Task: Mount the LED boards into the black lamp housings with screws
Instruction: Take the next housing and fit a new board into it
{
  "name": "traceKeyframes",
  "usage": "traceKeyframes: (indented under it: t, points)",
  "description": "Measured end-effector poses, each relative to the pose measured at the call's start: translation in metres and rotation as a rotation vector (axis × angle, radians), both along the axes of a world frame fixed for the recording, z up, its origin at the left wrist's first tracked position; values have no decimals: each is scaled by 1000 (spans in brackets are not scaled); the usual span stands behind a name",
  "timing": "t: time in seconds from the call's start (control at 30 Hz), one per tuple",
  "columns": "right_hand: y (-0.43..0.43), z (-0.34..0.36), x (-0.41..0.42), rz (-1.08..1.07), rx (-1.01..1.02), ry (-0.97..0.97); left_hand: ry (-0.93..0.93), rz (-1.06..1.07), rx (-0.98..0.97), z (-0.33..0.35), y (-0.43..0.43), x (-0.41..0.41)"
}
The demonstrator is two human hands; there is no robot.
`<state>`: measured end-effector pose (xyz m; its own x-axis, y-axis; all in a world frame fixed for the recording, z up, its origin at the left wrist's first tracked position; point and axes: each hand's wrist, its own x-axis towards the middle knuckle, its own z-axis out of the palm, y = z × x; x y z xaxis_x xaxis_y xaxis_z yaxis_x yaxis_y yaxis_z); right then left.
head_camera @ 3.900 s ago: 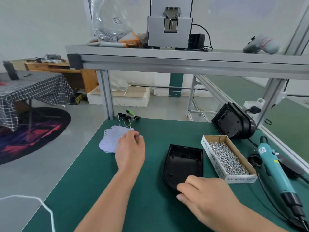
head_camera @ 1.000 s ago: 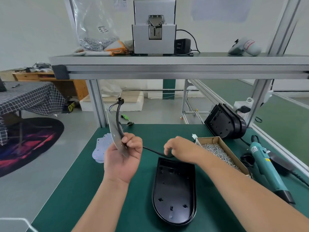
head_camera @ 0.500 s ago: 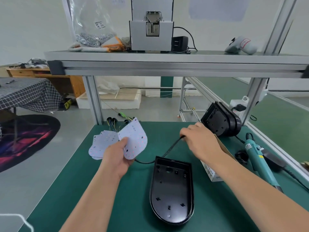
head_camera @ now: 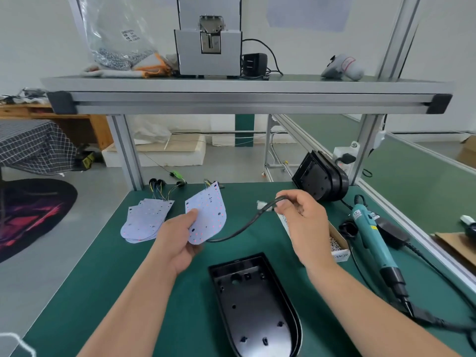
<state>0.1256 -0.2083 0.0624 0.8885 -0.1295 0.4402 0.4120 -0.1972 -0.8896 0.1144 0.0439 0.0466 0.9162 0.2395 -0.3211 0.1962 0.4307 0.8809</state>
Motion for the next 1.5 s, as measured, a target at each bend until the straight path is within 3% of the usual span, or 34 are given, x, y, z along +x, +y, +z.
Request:
traceKeyframes:
  t: [0.27, 0.5, 0.67, 0.77, 0.87, 1.0, 1.13, 1.23, 1.4, 1.5]
  points:
    - [15, 0, -34, 235, 160, -5, -8, -153, -170, 2, 2, -2]
    - [18, -9, -37, 344, -16, 236, 48, -181, -80, -3, 2, -5]
    - [19, -12, -39, 436, -383, 254, 45, -250, -52, -7, -2, -4]
    - [21, -12, -44, 390, -774, 47, 70, -260, -85, -11, -7, -3]
    - [19, -9, -46, 345, -929, -77, 49, -257, -151, -13, -9, -1]
    - [18, -13, -46, 259, -896, 43, 31, -271, -294, -15, -11, -1]
    - [21, -23, -39, 209, -870, 124, 15, -254, -309, -16, -12, 0]
    - [18, -26, -32, 208, -789, 128, 19, -235, -309, -14, -14, -2]
    - [2, -25, -8, -5, -624, 97, 14, -298, -344, -8, -25, -6]
    - [-1, -27, 3, -88, -654, 79, 22, -359, -409, -9, -38, -10]
